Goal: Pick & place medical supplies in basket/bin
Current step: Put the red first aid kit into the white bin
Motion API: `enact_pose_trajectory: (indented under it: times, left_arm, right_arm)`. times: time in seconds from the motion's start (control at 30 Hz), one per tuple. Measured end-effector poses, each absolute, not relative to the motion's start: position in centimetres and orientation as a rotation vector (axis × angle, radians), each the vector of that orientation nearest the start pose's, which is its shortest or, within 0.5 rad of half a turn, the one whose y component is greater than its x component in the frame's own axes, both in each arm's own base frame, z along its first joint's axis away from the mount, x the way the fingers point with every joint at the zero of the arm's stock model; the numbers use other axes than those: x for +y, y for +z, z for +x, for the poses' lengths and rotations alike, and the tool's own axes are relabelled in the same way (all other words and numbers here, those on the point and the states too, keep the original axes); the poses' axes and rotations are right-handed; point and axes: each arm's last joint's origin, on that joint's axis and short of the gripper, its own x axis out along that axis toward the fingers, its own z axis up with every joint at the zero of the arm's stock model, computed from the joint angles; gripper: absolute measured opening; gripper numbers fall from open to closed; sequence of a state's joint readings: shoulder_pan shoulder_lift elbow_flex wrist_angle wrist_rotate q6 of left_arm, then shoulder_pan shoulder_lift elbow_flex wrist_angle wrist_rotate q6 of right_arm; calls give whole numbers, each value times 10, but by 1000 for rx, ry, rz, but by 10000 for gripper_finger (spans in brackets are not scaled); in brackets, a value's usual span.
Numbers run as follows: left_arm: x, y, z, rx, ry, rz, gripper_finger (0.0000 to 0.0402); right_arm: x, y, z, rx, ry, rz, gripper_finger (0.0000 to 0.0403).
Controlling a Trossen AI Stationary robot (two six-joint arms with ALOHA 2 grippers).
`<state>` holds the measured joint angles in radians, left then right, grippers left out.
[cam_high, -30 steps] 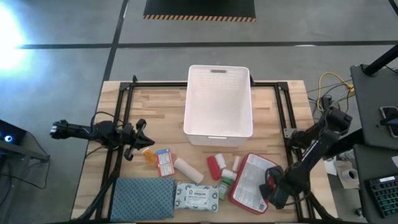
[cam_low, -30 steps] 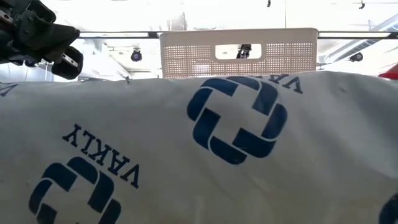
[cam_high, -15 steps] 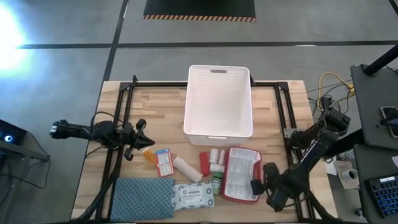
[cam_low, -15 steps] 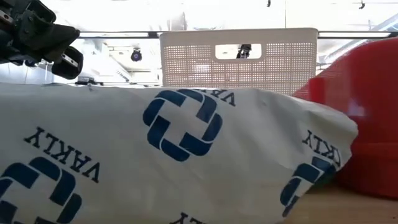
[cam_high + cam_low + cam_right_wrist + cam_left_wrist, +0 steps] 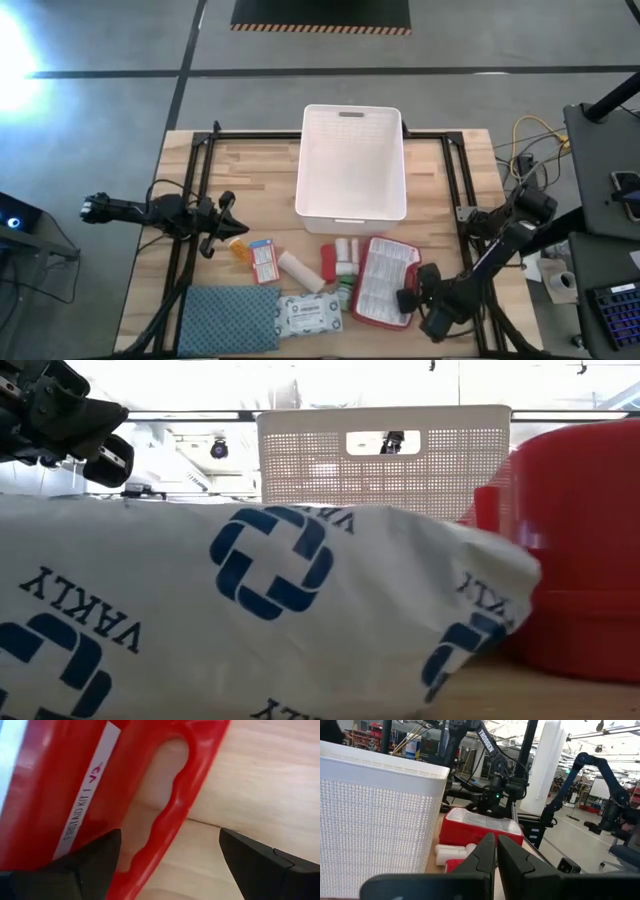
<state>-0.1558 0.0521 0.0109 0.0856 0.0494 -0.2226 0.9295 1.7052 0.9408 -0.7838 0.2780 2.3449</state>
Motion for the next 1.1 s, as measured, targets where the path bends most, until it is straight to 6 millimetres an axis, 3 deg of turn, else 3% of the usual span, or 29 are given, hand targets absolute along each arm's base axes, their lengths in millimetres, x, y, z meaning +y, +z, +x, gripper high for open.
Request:
enact_pose_trajectory:
  times: [0.17, 0.47, 0.63, 0.9, 1.1]
  left_arm:
    - [-17, 171, 99, -21, -210, -224, 0]
    - [-17, 171, 99, -22, -209, -224, 0]
    - [-17, 171, 99, -21, -209, -224, 0]
    - [-17, 171, 99, -21, -210, -224, 0]
    - [-17, 171, 99, -21, -209, -224, 0]
  right_arm:
    - [216, 136, 173, 925, -1006, 1050, 287]
    - [209, 132, 171, 869, -994, 937, 127]
    - [206, 130, 170, 860, -988, 908, 62]
    - [200, 145, 166, 885, -917, 844, 45]
    - [189, 180, 159, 830, -880, 756, 45]
